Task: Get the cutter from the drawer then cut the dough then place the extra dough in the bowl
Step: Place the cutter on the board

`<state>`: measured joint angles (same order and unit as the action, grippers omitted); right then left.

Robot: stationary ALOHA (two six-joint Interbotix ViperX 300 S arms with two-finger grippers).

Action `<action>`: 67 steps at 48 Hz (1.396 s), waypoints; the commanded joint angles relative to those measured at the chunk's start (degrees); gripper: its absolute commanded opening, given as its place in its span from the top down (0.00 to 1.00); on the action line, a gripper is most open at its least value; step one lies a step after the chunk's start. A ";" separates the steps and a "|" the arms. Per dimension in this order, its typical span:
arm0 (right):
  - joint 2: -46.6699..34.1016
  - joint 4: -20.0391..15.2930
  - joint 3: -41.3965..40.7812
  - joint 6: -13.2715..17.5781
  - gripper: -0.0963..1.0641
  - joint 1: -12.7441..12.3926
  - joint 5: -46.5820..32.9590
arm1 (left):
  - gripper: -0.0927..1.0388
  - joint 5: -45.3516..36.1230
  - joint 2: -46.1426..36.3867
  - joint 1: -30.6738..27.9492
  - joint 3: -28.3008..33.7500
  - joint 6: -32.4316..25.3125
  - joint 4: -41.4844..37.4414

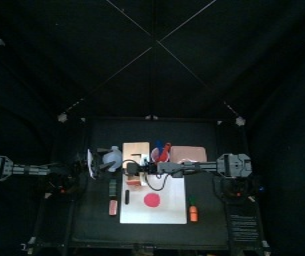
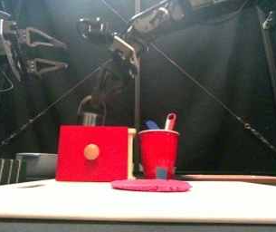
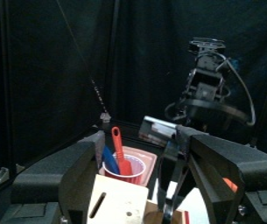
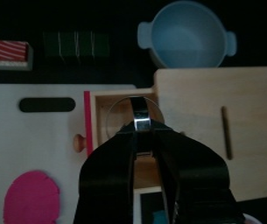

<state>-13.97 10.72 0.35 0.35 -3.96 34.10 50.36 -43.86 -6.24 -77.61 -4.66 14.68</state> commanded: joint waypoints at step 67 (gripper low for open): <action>24.96 25.05 -45.88 50.27 0.16 16.96 -8.17 | 0.06 -46.32 23.38 -22.94 32.70 0.53 -11.60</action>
<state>10.02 35.16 -47.55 50.54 13.01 26.02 6.33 -21.80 -28.56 -48.43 -4.04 5.63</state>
